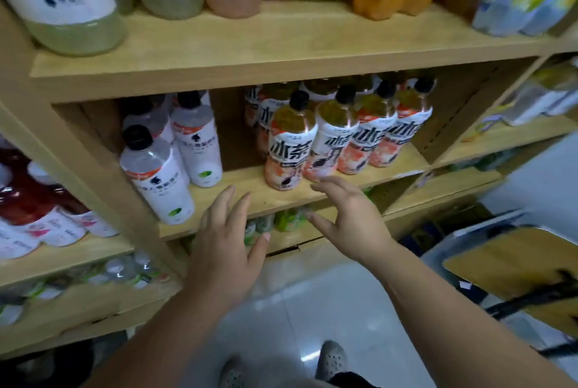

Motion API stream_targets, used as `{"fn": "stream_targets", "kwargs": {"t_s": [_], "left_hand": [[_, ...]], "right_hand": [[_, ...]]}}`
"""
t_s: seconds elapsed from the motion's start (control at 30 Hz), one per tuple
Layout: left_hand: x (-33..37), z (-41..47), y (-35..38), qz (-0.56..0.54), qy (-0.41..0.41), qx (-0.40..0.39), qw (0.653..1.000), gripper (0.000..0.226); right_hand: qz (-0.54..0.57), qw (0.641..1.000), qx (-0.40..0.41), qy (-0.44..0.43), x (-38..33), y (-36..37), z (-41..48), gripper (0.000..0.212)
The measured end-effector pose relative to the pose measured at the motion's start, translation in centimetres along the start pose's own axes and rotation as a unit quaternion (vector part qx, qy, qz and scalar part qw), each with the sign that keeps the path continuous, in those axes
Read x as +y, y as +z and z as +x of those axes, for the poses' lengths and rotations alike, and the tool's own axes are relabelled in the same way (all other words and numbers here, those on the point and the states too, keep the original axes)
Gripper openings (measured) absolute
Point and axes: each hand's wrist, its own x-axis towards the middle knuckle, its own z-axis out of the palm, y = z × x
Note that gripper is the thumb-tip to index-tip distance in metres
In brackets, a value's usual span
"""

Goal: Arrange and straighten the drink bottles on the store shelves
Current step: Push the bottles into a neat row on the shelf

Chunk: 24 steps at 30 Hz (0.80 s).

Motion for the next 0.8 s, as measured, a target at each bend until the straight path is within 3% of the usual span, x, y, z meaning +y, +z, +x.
{"fn": "stream_targets", "kwargs": {"t_s": [0.3, 0.57, 0.8], "left_hand": [[14.6, 3.9, 9.6, 0.063, 0.066, -0.168, 0.982, 0.072], [32.6, 7.3, 19.3, 0.051, 0.091, -0.163, 0.981, 0.074], [41.9, 13.5, 22.2, 0.1, 0.111, -0.141, 0.979, 0.075]], "right_hand": [[-0.04, 0.989, 0.029, 0.138, 15.0, -8.8, -8.3, 0.059], [-0.003, 0.983, 0.044, 0.176, 29.9, -18.0, -12.0, 0.059], [-0.013, 0.987, 0.067, 0.143, 37.4, -25.2, -8.1, 0.061]]}}
